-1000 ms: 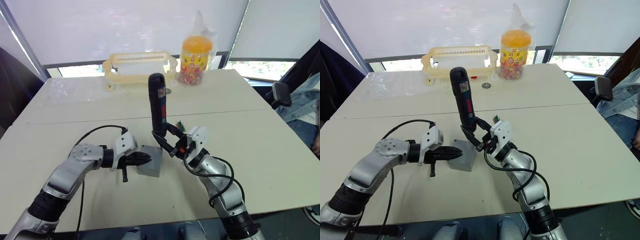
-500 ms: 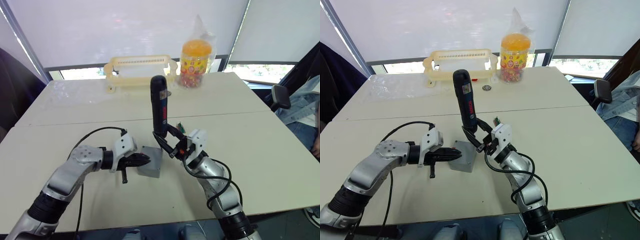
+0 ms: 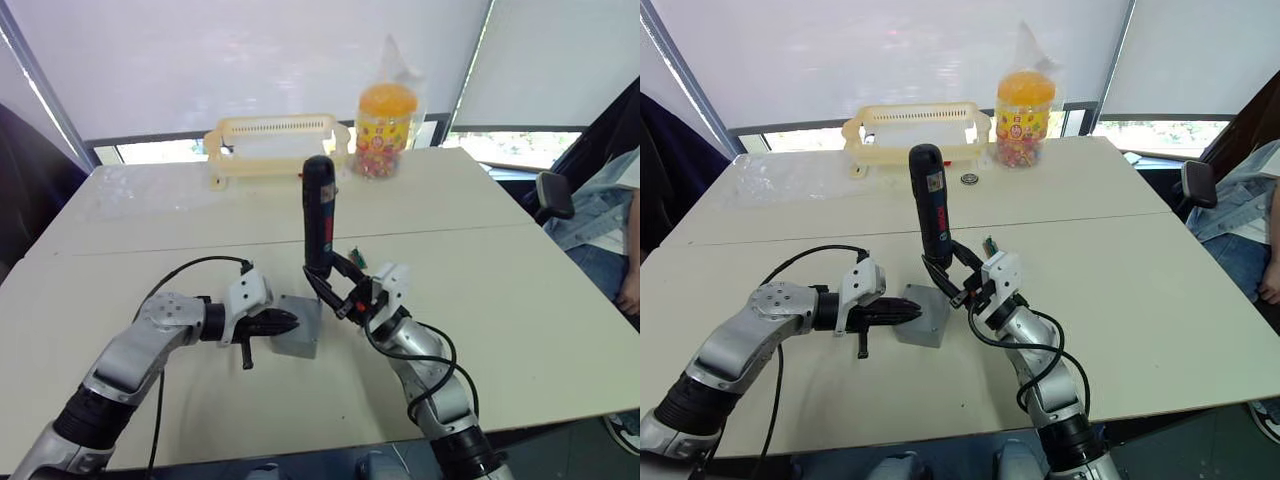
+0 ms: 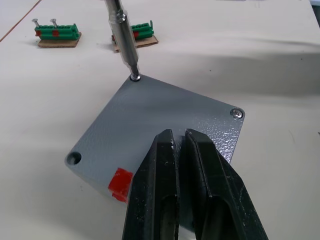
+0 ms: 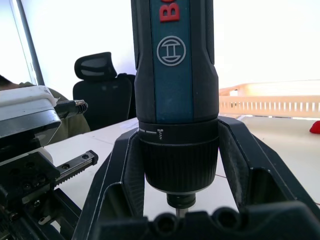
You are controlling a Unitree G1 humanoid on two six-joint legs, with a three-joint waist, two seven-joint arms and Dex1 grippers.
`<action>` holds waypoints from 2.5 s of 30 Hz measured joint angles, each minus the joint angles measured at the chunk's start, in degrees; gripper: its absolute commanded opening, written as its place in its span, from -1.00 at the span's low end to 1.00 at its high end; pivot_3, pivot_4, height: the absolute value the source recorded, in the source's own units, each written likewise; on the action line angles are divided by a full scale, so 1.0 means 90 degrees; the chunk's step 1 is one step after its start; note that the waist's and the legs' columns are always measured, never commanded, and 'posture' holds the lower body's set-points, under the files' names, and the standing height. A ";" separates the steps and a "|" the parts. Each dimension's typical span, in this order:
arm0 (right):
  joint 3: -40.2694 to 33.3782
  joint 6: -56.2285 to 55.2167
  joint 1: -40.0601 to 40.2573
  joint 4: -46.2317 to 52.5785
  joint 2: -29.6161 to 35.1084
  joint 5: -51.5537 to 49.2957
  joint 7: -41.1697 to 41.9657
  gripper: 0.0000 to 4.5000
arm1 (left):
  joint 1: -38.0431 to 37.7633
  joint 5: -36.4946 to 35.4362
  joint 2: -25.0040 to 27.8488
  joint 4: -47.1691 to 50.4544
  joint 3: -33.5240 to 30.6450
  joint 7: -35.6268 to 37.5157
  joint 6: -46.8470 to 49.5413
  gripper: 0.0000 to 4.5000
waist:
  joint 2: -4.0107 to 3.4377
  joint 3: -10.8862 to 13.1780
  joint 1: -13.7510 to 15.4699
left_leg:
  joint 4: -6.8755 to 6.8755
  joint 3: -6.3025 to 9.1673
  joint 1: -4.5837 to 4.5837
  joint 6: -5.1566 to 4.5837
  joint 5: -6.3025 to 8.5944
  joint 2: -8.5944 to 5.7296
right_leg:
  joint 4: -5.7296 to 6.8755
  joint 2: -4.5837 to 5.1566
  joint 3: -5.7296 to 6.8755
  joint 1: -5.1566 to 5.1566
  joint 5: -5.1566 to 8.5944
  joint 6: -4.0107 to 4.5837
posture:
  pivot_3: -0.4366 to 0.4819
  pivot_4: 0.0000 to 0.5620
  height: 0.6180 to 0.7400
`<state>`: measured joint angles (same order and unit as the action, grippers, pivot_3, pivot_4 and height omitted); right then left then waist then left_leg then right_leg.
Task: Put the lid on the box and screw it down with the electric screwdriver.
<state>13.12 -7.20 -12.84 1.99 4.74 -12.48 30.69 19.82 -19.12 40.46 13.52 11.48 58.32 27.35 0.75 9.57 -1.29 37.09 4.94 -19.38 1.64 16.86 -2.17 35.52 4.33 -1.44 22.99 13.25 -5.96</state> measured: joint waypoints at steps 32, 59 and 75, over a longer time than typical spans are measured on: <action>0.0026 -0.0262 -0.0048 -0.0255 -0.0006 0.0125 0.0062 -0.23 | -0.0016 0.0011 0.0000 0.0030 -0.0033 0.0002 0.0091 -0.84 | -0.0001 -0.0017 0.0007 | -0.0012 0.0005 -0.0006 0.0002 0.0002 0.0004 | -0.0024 0.0003 -0.0001 0.0002 0.0004 0.0000 | -0.05 -0.47 1.00; -0.0665 0.3192 -0.0301 0.2511 0.0637 -0.1339 -0.0736 -0.23 | -0.0044 0.0040 -0.0257 -0.0044 0.0031 -0.0088 -0.0311 -0.84 | -0.0035 0.0015 0.0073 | -0.0001 0.0015 -0.0197 0.0009 -0.0004 -0.0013 | -0.0034 0.0025 0.0011 0.0173 -0.0032 0.0004 | -0.05 -0.47 1.00; -0.3171 0.7512 -0.2202 0.2633 0.3223 -0.5579 -0.2272 -0.23 | -0.0005 0.0103 -0.0503 -0.0228 0.0084 -0.0099 -0.0632 -0.84 | -0.0050 0.0033 0.0093 | 0.0011 0.0009 -0.0221 0.0002 -0.0003 -0.0023 | -0.0049 0.0039 0.0025 0.0172 -0.0021 0.0022 | -0.05 -0.47 1.00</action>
<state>-15.42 60.41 -32.65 25.68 33.74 -62.69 10.24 19.78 -18.20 35.93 11.47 12.23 57.43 21.66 0.31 9.86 -0.45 37.18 5.03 -21.37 1.66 16.84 -2.38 35.07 4.68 -1.22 24.54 13.06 -5.75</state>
